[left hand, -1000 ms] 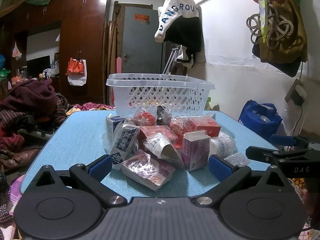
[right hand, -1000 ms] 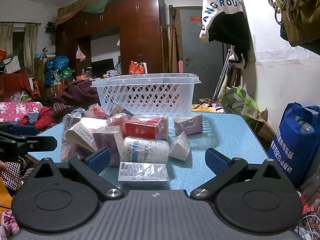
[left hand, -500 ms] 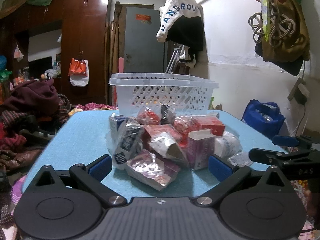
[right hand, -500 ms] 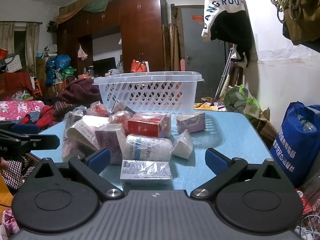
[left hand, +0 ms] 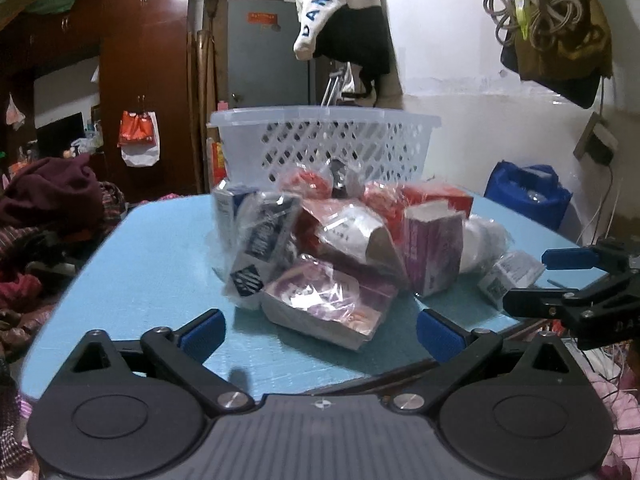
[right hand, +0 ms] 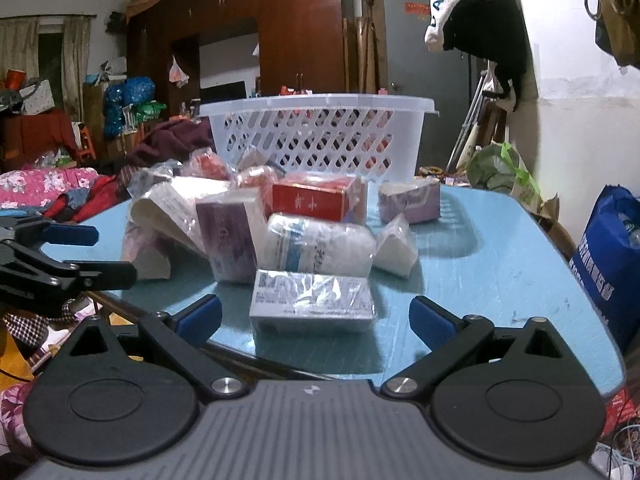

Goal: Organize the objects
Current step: 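Grasp the dark wrapped box with the left tool while the right tool grasps the white-labelled box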

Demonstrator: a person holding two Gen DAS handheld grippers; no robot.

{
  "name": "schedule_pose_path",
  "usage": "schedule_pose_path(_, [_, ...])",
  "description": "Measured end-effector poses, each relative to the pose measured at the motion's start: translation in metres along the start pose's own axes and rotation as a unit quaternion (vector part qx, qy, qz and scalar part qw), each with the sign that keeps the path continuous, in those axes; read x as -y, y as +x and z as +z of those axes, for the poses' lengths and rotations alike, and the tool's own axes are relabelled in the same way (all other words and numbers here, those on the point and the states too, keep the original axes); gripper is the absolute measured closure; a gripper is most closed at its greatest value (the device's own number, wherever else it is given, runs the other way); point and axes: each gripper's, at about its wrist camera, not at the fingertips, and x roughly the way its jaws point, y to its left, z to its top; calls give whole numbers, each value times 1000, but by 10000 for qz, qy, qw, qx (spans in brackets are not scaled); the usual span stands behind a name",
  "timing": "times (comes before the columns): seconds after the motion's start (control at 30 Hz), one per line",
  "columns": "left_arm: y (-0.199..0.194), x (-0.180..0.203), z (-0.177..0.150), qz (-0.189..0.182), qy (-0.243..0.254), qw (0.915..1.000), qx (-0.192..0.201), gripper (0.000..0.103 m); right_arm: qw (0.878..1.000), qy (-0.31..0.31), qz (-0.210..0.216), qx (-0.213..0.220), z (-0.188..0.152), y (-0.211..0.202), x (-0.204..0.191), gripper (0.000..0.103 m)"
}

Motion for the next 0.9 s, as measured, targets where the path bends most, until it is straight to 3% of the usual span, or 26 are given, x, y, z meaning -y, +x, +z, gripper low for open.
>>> schedule_pose_path(0.3, [-9, 3, 13, -199, -220, 9980, 562, 7, 10000, 58, 30, 42, -3, 1, 0, 5])
schedule_pose_path(0.43, [6, 15, 24, -261, -165, 9984, 473, 10, 10000, 62, 46, 31, -3, 3, -1, 6])
schedule_pose_path(0.53, [19, 14, 24, -291, -245, 9986, 367, 23, 10000, 51, 61, 48, -2, 5, -2, 10])
schedule_pose_path(0.6, [21, 13, 25, -133, -288, 9985, 440, 40, 10000, 32, 38, 48, -2, 5, -2, 14])
schedule_pose_path(0.7, [21, 7, 27, -262, -493, 9975, 430, 52, 10000, 41, 36, 25, -4, 6, -2, 29])
schedule_pose_path(0.73, [21, 7, 27, -254, -451, 9978, 418, 54, 10000, 46, 38, 21, -4, 6, -2, 34])
schedule_pose_path(0.9, [21, 7, 26, -287, -436, 9973, 520, 55, 10000, 15, 52, 33, -4, 4, -2, 34])
